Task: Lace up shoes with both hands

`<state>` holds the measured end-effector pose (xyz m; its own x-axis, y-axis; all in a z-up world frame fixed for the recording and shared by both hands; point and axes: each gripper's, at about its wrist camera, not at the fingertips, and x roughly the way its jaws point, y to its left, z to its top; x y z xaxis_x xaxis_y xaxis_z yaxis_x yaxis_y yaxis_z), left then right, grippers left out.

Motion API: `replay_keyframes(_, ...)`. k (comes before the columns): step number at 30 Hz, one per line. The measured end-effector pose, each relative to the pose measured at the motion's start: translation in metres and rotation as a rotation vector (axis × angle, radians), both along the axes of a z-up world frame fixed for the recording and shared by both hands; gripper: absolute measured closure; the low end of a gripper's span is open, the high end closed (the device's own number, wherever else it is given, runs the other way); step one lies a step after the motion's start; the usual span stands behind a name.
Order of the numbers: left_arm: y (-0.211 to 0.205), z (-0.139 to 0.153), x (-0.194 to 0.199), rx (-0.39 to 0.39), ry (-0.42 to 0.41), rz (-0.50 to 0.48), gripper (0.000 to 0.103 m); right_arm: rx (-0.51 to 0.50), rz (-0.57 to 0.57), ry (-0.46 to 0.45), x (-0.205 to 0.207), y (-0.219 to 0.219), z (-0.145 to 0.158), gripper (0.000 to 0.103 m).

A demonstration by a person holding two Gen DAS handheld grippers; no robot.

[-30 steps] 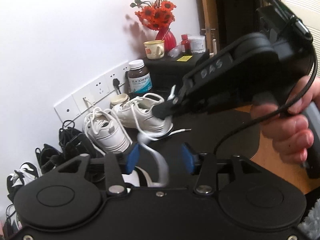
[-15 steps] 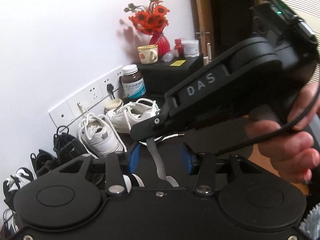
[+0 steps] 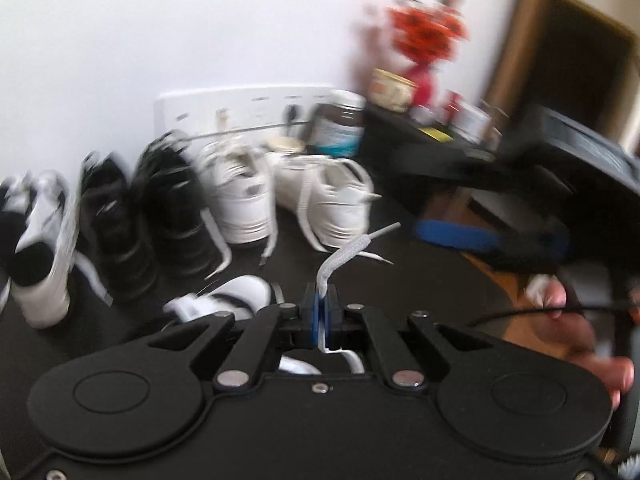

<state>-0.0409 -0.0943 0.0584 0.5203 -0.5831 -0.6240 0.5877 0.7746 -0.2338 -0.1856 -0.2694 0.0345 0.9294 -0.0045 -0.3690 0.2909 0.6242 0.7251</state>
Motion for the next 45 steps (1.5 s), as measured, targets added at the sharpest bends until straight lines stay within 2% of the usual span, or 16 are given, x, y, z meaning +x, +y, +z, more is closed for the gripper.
replay_keyframes(2,0.008,-0.002,0.005,-0.019,0.029,0.040,0.101,-0.031,-0.006,0.036,0.000,0.000,0.000,0.013)
replay_keyframes(4,0.013,-0.004,0.007,-0.032,0.045,0.059,0.101,-0.073,0.000,0.053,0.000,0.003,-0.002,0.013)
replay_keyframes(15,0.009,-0.003,0.003,-0.029,0.033,0.051,0.100,-0.421,0.106,-0.023,0.001,0.049,0.008,0.015)
replay_keyframes(16,0.009,-0.003,0.003,-0.028,0.032,0.050,0.100,-0.430,0.124,-0.034,0.000,0.051,0.009,0.019)
replay_keyframes(18,0.008,-0.003,0.002,-0.026,0.029,0.046,0.100,-0.402,0.169,-0.051,0.002,0.053,0.008,0.050)
replay_keyframes(21,0.005,-0.002,-0.001,-0.020,0.022,0.034,0.100,-0.352,0.228,-0.074,0.004,0.056,0.007,0.065)
replay_keyframes(22,0.004,-0.002,-0.002,-0.018,0.019,0.028,0.100,-0.348,0.234,-0.078,0.005,0.059,0.006,0.066)
replay_keyframes(27,0.000,-0.001,-0.008,-0.007,-0.004,-0.003,0.100,-0.333,0.262,-0.084,0.012,0.064,0.005,0.091)
replay_keyframes(35,-0.005,-0.001,-0.013,0.015,-0.022,-0.041,0.100,-0.300,0.239,-0.071,0.018,0.062,-0.001,0.098)
replay_keyframes(40,-0.002,-0.002,-0.012,0.008,-0.026,-0.028,0.100,-0.294,0.243,-0.061,0.021,0.062,-0.003,0.098)
replay_keyframes(45,0.005,-0.002,-0.006,-0.007,-0.019,0.024,0.100,-0.295,0.229,-0.041,0.020,0.062,-0.004,0.084)
